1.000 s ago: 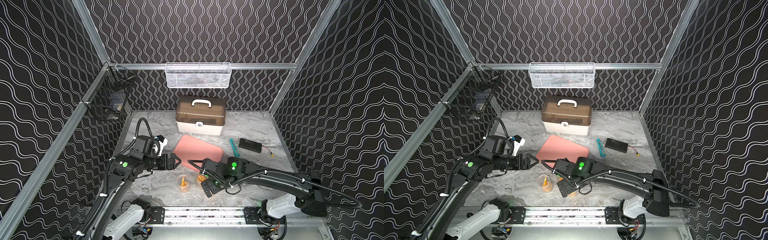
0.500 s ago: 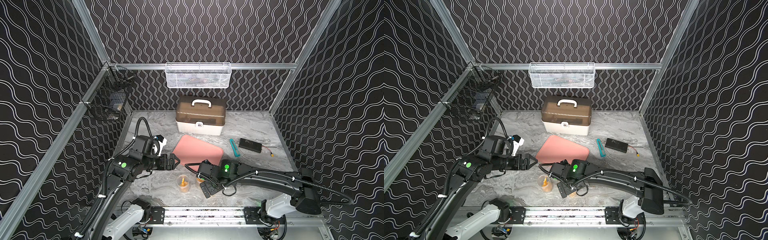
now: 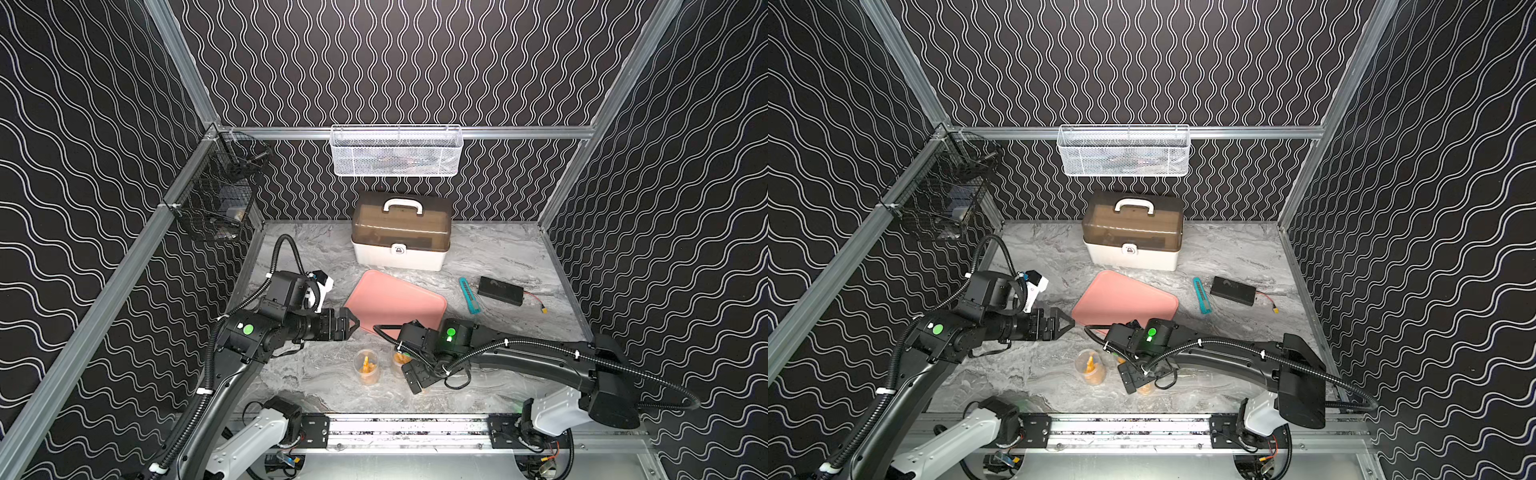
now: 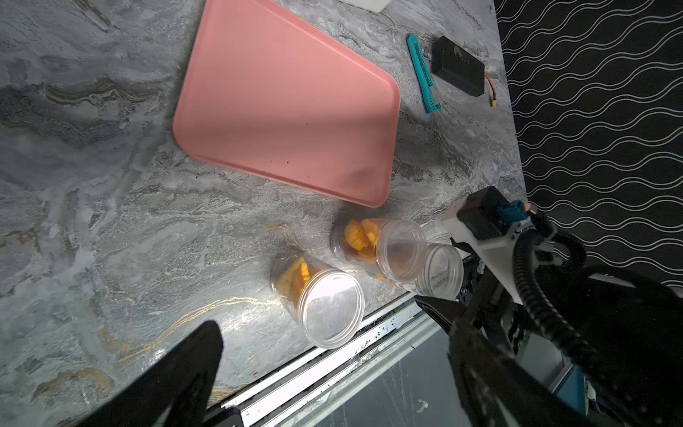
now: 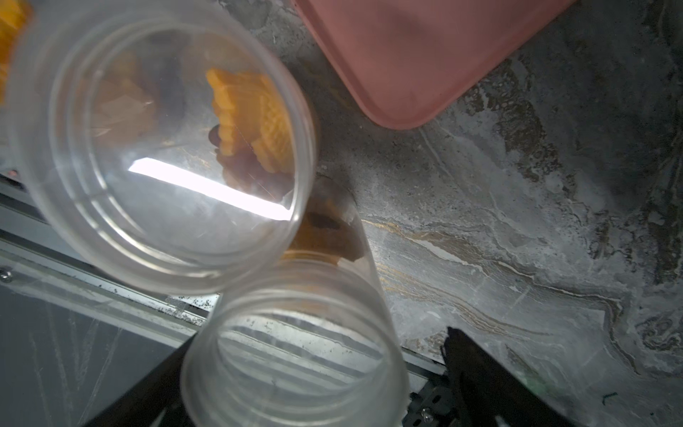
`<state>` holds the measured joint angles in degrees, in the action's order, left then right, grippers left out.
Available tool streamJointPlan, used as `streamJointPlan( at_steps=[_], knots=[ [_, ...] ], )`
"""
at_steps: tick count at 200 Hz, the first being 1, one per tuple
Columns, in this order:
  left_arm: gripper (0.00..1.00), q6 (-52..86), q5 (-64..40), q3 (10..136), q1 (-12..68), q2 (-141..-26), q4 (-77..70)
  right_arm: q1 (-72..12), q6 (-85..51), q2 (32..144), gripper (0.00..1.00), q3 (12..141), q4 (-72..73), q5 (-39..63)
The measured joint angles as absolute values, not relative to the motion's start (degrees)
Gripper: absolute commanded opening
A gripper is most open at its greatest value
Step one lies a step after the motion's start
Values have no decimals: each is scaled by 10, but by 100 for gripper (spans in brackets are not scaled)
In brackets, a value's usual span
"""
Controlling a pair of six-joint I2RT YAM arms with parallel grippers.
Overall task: Pour the cookies out of the jar
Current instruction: Pick up the jar from the center of the board.
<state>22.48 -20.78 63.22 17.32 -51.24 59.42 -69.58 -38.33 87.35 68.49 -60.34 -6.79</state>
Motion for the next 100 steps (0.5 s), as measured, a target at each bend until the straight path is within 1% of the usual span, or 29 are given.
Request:
streamJointPlan(
  at_steps=[24, 46, 70, 100],
  knots=[
    [99, 224, -206, 632, 173, -511, 596, -687, -379, 876, 97, 682, -593, -64],
    [99, 224, -204, 632, 173, -510, 597, -668, -375, 874, 93, 669, -583, -54],
    [99, 223, -201, 632, 174, -510, 598, -646, -370, 859, 90, 655, -582, -52],
    [99, 223, -199, 632, 174, -511, 599, -642, -368, 849, 84, 651, -580, -44]
  ],
)
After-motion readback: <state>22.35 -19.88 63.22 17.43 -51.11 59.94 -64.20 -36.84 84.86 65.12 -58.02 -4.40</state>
